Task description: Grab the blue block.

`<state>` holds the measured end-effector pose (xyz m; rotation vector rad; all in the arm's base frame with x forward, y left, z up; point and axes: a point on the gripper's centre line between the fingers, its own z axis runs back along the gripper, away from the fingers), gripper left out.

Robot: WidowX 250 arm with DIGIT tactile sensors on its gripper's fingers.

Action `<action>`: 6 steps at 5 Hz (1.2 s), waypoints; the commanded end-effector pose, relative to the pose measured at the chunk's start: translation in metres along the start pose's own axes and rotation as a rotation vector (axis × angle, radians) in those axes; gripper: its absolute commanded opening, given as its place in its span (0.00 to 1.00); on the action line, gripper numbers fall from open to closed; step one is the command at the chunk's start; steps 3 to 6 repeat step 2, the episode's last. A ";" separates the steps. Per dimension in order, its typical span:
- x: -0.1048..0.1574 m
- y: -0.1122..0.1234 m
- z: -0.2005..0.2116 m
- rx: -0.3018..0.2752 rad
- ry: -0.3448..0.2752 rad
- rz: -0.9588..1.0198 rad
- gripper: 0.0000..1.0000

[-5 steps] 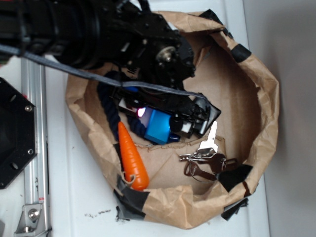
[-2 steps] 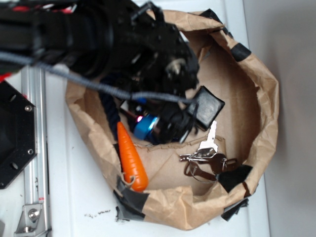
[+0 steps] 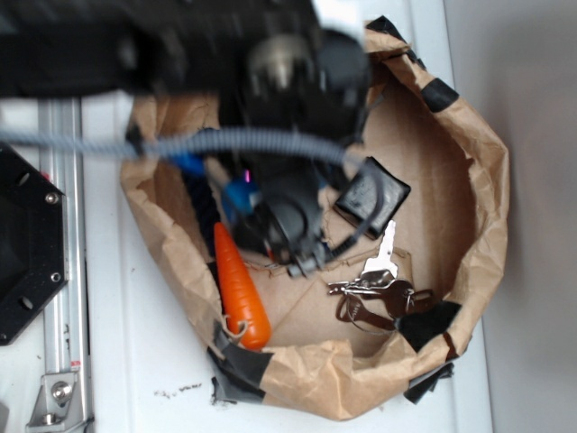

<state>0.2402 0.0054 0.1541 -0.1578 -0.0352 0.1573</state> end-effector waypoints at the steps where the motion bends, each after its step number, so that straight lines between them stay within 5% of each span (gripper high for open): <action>1: 0.009 0.033 0.062 0.115 -0.102 -0.141 0.00; 6: 0.011 0.034 0.057 0.113 -0.126 -0.124 0.00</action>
